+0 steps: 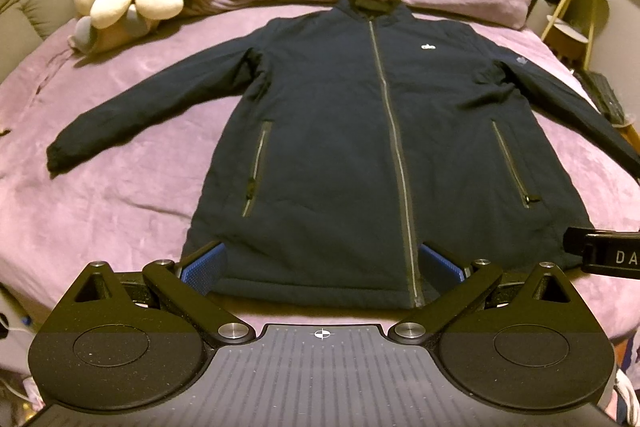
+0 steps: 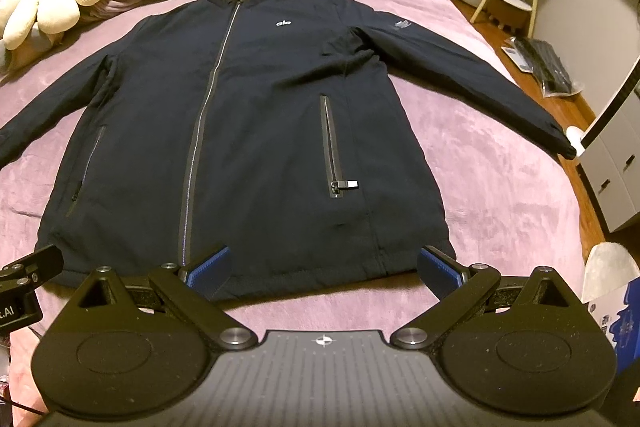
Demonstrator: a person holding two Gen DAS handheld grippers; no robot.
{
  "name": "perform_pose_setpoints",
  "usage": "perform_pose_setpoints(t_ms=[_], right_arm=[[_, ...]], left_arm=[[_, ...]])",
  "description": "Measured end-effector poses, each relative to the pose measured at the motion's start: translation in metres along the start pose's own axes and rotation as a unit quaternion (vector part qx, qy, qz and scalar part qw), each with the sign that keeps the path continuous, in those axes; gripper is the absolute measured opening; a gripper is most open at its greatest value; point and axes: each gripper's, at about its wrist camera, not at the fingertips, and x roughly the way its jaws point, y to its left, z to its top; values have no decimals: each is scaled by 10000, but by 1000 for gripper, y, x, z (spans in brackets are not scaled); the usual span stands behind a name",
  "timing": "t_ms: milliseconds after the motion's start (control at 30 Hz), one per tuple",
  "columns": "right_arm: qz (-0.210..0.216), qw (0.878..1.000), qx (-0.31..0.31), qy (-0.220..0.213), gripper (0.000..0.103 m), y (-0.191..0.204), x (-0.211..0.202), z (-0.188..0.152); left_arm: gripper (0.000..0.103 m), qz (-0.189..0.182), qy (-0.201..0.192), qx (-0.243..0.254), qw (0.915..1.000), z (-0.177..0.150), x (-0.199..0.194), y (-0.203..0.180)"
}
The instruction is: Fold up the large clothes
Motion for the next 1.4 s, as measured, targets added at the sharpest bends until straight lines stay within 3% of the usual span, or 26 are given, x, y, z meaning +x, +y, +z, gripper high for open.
perform_pose_setpoints(t_ms=[1400], right_arm=[[6, 9999, 82, 88, 99, -8, 3, -4]], left_arm=[[103, -17, 48, -48, 10000, -4, 3, -4]])
